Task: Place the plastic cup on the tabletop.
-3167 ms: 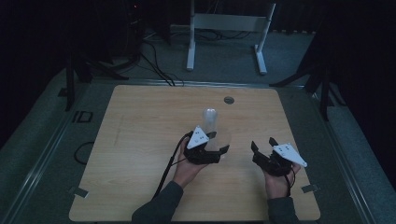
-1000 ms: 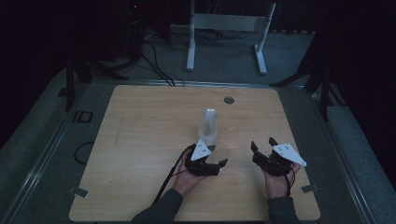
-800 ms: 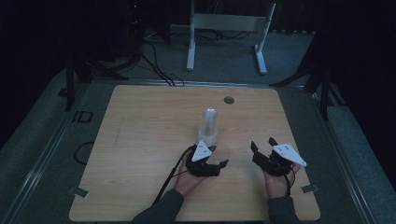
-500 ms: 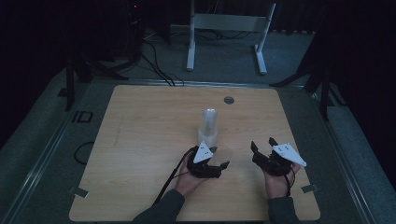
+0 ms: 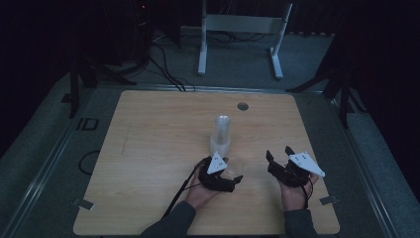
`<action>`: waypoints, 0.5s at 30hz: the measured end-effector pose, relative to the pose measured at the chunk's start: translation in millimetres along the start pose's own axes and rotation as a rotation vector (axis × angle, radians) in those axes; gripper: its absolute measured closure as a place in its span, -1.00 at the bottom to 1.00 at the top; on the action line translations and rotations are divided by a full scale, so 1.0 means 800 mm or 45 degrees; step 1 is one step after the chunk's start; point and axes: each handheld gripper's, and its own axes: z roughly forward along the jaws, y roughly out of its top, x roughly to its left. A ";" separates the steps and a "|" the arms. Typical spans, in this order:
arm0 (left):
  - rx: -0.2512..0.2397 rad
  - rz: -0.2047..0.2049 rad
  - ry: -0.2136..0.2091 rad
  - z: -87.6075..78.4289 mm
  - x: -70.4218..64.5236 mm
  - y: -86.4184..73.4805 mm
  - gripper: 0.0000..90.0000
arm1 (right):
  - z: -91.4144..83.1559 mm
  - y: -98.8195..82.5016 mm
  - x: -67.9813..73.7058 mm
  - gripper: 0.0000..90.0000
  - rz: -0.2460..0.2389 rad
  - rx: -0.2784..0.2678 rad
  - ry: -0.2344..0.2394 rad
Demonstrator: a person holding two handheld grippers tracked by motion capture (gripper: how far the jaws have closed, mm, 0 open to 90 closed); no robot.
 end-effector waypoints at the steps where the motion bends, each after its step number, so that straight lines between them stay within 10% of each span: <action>1: 0.005 0.003 -0.002 -0.001 0.000 0.000 -0.61 | 0.000 0.000 0.000 -0.38 -0.001 -0.001 -0.001; 15: 0.011 -0.017 0.011 -0.018 0.008 -0.013 -0.63 | 0.001 0.000 -0.001 -0.38 -0.003 0.001 0.000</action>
